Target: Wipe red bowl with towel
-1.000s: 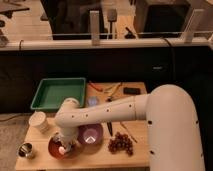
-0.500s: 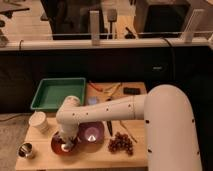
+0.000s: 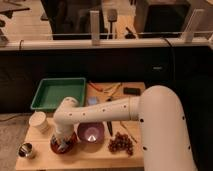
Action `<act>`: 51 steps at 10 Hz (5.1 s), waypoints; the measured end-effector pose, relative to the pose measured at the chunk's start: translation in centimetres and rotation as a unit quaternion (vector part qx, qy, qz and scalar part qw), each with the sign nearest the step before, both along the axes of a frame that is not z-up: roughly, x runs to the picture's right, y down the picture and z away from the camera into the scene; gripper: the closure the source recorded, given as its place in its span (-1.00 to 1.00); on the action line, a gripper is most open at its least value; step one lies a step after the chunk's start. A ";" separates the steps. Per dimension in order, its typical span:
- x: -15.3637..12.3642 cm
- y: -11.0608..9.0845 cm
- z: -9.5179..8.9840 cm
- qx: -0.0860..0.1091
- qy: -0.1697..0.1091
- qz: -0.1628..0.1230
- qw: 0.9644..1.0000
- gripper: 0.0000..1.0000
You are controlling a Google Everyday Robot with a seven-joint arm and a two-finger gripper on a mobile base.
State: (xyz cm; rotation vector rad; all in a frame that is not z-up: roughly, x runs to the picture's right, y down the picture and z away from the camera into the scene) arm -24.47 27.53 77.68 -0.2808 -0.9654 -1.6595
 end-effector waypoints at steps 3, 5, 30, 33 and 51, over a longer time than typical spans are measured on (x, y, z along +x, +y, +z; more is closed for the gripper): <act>-1.7 1.2 -2.0 -0.019 -0.037 -0.005 0.999 1.00; -2.4 2.2 -3.7 -0.033 -0.050 -0.021 0.998 1.00; 0.7 0.7 -4.0 0.004 0.012 -0.031 0.999 1.00; 0.7 0.7 -3.9 0.004 0.012 -0.031 0.999 1.00; 0.7 0.7 -4.0 0.004 0.011 -0.031 0.999 1.00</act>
